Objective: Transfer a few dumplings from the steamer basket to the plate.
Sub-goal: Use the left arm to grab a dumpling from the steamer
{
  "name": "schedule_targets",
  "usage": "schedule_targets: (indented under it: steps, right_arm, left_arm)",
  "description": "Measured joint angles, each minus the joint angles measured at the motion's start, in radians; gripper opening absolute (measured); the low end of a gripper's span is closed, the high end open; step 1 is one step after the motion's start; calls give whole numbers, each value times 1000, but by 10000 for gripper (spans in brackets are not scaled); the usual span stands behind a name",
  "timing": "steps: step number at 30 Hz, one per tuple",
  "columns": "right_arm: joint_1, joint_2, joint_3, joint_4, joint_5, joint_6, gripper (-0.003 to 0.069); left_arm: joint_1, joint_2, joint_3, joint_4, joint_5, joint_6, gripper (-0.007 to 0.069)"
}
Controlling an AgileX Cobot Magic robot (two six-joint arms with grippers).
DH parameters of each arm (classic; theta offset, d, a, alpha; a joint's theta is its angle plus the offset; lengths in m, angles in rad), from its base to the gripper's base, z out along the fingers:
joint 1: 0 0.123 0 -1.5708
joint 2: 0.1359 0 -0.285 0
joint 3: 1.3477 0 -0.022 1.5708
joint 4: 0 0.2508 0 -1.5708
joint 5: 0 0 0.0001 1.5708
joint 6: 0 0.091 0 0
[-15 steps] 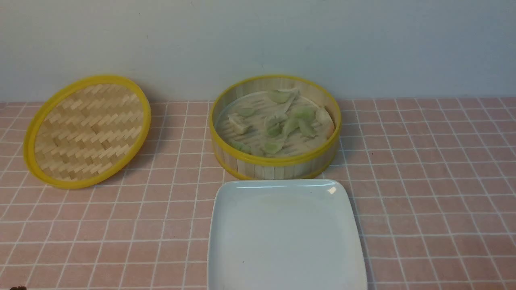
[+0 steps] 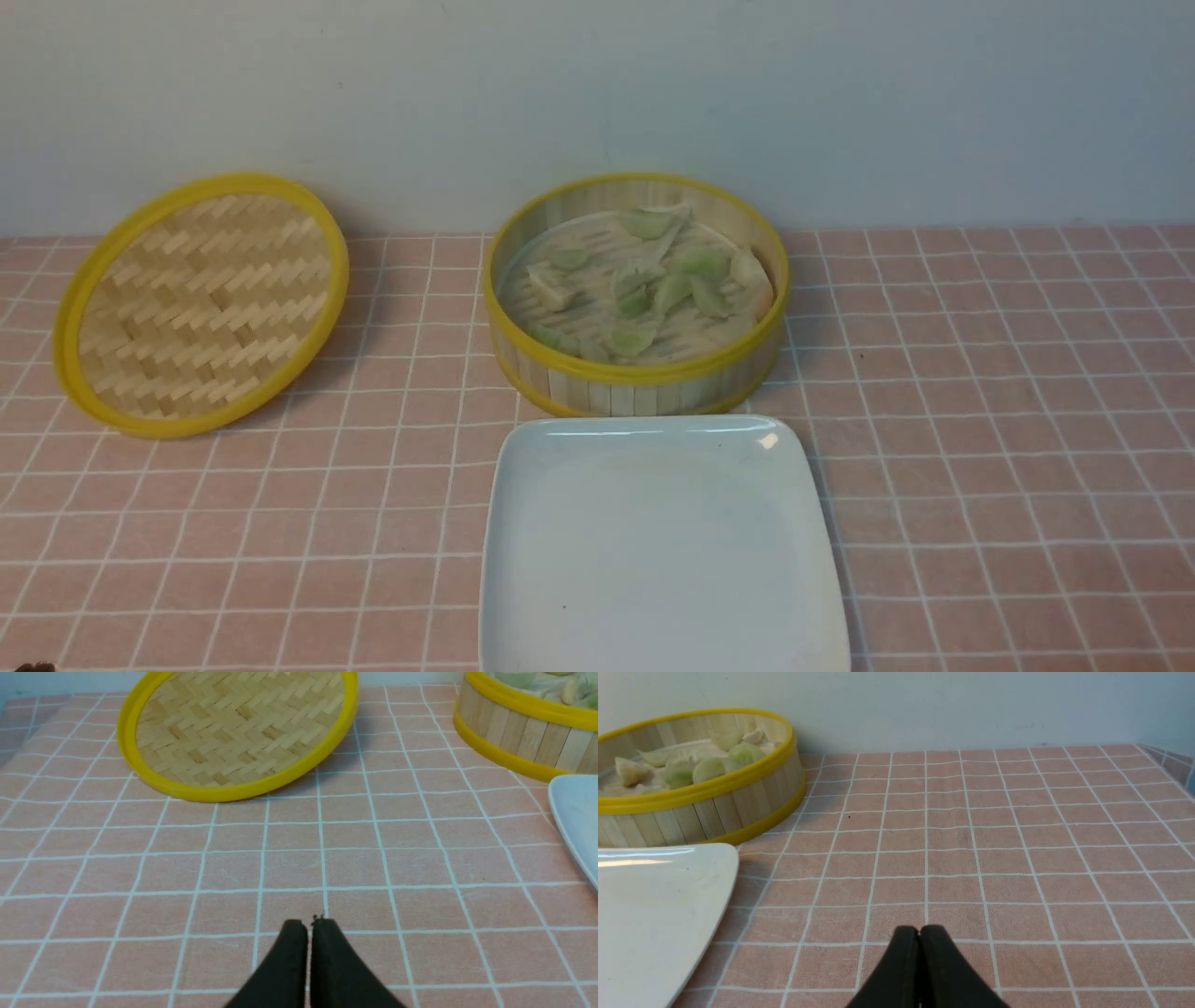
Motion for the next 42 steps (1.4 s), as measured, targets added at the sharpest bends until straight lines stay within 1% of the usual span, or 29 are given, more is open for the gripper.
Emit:
schedule_targets:
  steps: [7, 9, 12, 18, 29, 32, 33, 35, 36, 38, 39, 40, 41, 42]
  right_arm:
    - [0, 0, 0, 0, 0, 0, -15]
    - [0, 0, 0, 0, 0, 0, -15]
    - [0, 0, 0, 0, 0, 0, -15]
    - [0, 0, 0, 0, 0, 0, -15]
    - [0, 0, 0, 0, 0, 0, -15]
    - [0, 0, 0, 7, -3, 3, -15]
    - [0, 0, 0, 30, -15, 14, -15]
    - [0, 0, 7, 116, -71, 57, -15]
    - [0, 0, 7, 227, -138, 116, -15]
    - [0, 0, 7, 337, -203, 172, -15]
    - [0, 0, 7, 368, -228, 194, -15]
    - [0, 0, 7, 453, -270, 229, -15]
    - [0, 0, 7, 540, -307, 244, -15]
    - [0, 0, 7, 557, -319, 244, -15]
  left_arm:
    - [0, 0, 0, 100, 0, 23, -6]
    - [0, 0, 0, 110, 0, 23, -6]
    - [0, 0, 0, 98, -5, 23, -6]
    - [0, 0, 0, 24, 2, 23, -6]
    - [0, 0, 0, 16, 2, 23, -6]
    - [0, 0, 0, 38, 0, 38, -6]
    - [0, 0, 0, 55, -4, 45, -6]
    - [0, 0, 2, 56, -45, 40, -6]
    - [0, 0, 3, 26, -102, 13, -6]
    - [0, 0, 3, -37, -186, -41, -6]
    - [0, 0, 3, -54, -208, -55, -6]
    - [0, 0, 3, -118, -294, -103, -6]
    - [0, 0, 3, -152, -346, -130, -6]
    - [0, 0, 3, -175, -385, -152, -6]
